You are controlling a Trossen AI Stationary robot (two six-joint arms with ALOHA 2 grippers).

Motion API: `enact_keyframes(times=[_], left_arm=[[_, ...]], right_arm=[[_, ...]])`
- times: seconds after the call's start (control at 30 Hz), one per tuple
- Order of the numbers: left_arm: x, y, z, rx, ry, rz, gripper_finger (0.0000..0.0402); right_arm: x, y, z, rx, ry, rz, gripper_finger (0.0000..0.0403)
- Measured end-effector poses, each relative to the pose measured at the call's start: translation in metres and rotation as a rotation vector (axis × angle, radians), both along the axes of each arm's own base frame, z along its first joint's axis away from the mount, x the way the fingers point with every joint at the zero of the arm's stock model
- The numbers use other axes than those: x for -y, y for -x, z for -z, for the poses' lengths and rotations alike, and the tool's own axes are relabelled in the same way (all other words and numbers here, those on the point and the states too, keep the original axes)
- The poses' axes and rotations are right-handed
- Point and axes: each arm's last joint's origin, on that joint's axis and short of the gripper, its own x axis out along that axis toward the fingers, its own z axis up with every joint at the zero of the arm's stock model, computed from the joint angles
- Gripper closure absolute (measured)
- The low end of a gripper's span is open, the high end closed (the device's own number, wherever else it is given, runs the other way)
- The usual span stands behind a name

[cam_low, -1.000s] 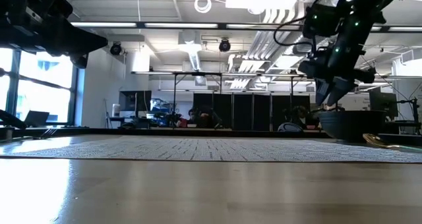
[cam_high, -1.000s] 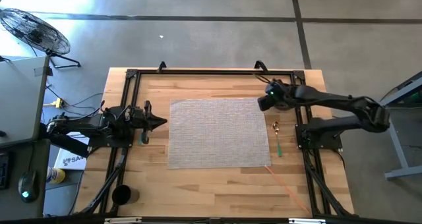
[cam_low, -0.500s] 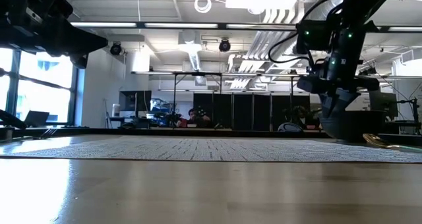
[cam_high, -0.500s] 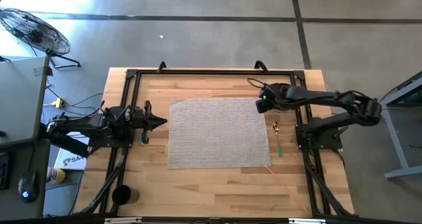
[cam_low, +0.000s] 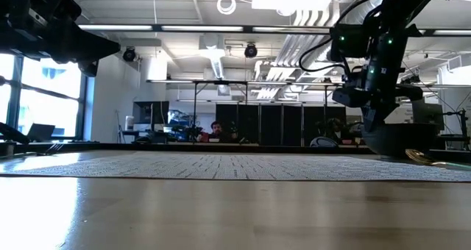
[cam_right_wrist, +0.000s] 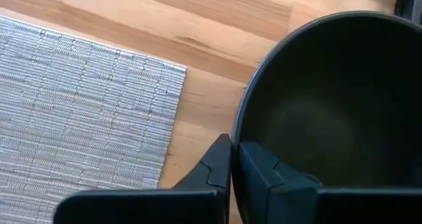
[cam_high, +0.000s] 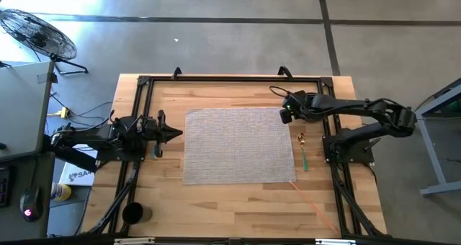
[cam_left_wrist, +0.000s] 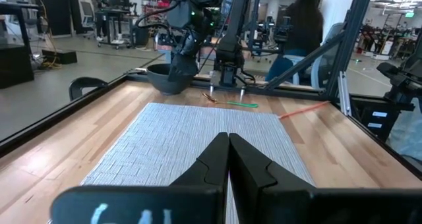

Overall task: Pick & Place Utensil
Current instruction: Put the black bowl on the table mat

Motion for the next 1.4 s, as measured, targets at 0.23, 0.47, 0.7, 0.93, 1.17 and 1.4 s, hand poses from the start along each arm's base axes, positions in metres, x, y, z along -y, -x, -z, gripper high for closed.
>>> enact_keyframes(times=[0.23, 0.47, 0.7, 0.93, 1.17, 1.4], left_arm=[[0.0, 0.0, 0.0, 0.0, 0.0, 0.0, 0.0393], [0.0, 0.0, 0.0, 0.0, 0.0, 0.0, 0.0393], [0.0, 0.0, 0.0, 0.0, 0.0, -0.001, 0.0393], [0.0, 0.0, 0.0, -0.001, 0.0, 0.0, 0.0393], [0.0, 0.0, 0.0, -0.001, 0.0, -0.003, 0.0393], [0.0, 0.0, 0.0, -0.001, 0.0, -0.003, 0.0393]], right_arm=[[-0.005, -0.011, -0.023, -0.001, 0.011, -0.025, 0.0397], [-0.035, -0.045, -0.065, 0.121, 0.077, -0.182, 0.0399], [-0.086, -0.103, -0.071, 0.097, 0.071, -0.421, 0.04], [-0.133, -0.172, -0.065, 0.043, 0.038, -0.687, 0.0398], [-0.149, -0.22, -0.042, -0.03, -0.005, -0.872, 0.0397], [-0.152, -0.24, -0.025, -0.061, -0.018, -0.979, 0.0392]])
